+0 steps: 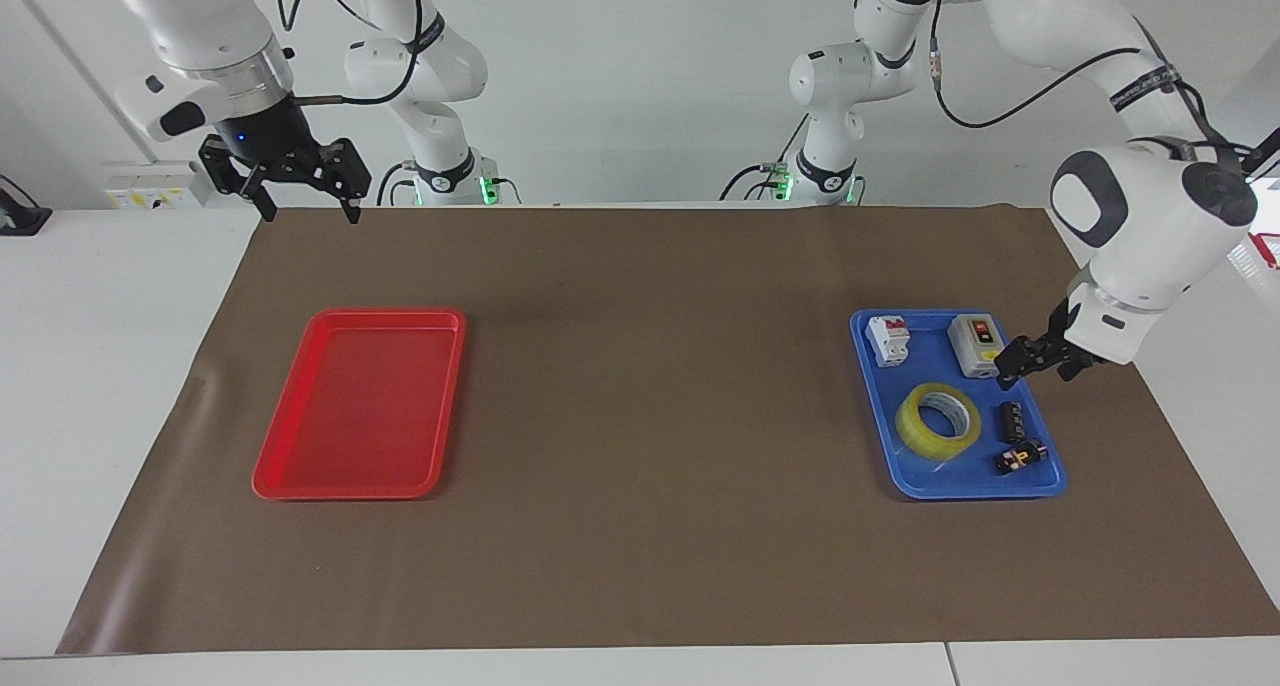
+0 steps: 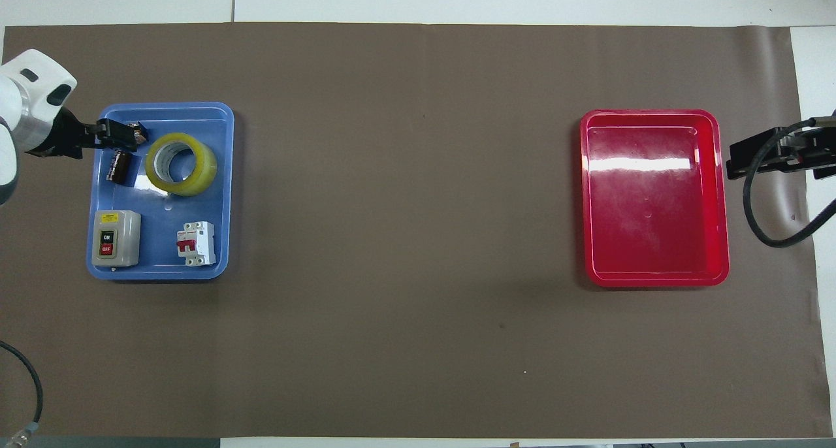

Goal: Place and move tape with both arms
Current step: 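Reach the left gripper down onto the yellow tape roll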

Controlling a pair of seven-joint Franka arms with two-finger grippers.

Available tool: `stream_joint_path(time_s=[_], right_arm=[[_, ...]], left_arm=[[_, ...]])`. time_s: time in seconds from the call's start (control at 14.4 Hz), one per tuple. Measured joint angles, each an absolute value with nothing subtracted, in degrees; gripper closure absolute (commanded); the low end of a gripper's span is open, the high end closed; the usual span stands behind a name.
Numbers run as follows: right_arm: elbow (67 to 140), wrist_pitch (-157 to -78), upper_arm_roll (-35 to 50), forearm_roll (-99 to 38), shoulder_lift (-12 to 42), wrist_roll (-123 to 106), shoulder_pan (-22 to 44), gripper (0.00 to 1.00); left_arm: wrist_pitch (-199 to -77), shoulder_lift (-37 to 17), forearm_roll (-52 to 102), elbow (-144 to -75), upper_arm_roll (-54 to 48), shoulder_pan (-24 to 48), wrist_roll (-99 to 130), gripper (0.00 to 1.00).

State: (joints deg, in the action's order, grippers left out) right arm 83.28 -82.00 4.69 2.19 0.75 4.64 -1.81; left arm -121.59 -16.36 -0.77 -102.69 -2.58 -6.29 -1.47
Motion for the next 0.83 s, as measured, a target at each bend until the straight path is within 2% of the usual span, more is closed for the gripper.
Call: stream_joint_path(time_s=[0.14,0.21,0.7,0.77,0.83], right_arm=[[83.3,-82.0,4.7,2.2,0.7,4.6,-1.8,0.00],[83.3,-82.0,4.7,2.2,0.7,4.6,-1.8,0.00],[83.3,-82.0,4.7,2.2,0.7,4.6,-1.8,0.00],[83.3,-82.0,4.7,2.2,0.7,4.6,-1.8,0.00],[83.3,-82.0,4.7,2.2,0.7,4.6,-1.8,0.00]], left_arm=[[-126.4,-16.6,-0.8,-107.1,-3.0,-6.2,-1.5,0.01],[-127.3,-16.8,-0.8,-108.2,-3.0,-6.2,-1.5,0.05],[-131.2,-19.5,-0.8,-108.9,-3.1,-5.4,2.3,0.28],[-131.6,-20.1,-0.8,-108.9,-3.1,-5.0,2.9,0.45],[-131.8,-20.4,-0.8,-108.9,-3.1,-4.7,3.3,0.68]])
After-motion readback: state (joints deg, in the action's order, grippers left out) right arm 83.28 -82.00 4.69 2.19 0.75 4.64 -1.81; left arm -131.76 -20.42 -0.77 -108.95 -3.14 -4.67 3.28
